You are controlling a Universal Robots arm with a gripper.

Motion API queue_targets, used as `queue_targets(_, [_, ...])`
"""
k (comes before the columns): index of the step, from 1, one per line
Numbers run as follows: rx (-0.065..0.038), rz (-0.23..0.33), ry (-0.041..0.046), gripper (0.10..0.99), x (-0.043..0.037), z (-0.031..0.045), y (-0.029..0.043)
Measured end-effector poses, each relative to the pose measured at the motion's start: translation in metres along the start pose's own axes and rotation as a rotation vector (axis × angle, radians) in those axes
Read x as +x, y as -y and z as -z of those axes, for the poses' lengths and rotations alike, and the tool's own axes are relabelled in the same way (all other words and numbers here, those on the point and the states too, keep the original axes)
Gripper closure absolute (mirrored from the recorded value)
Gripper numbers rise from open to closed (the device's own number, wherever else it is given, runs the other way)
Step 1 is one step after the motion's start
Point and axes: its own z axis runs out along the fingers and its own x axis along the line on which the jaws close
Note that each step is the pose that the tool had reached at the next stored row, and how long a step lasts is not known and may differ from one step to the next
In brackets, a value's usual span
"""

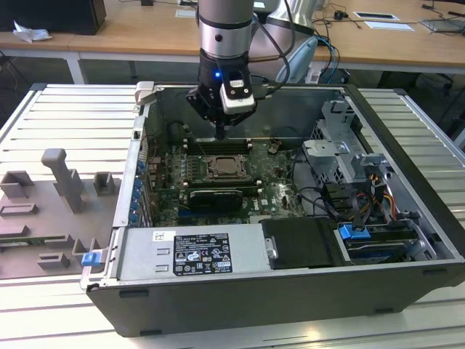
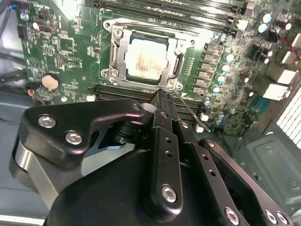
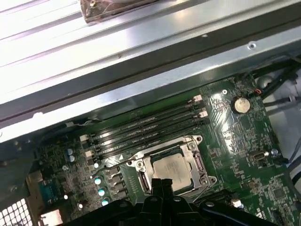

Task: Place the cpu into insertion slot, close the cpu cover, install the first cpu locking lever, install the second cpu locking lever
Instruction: 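Install the first cpu locking lever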

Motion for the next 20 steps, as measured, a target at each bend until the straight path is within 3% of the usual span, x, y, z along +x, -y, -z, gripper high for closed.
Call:
queue_targets(6, [0.001,0.176,-0.0088,0.980,0.0000,-0.0003,0.0000])
queue_targets(13, [0.000,0.332,-0.0104,0.980,0.0000,-0.0014,0.0001])
queue_targets(17, [0.000,0.402,-0.0142,0.980,0.0000,-0.0019,0.0001])
queue_targets(20, [-0.001,0.407,-0.0144,0.980,0.0029,-0.0022,0.0010])
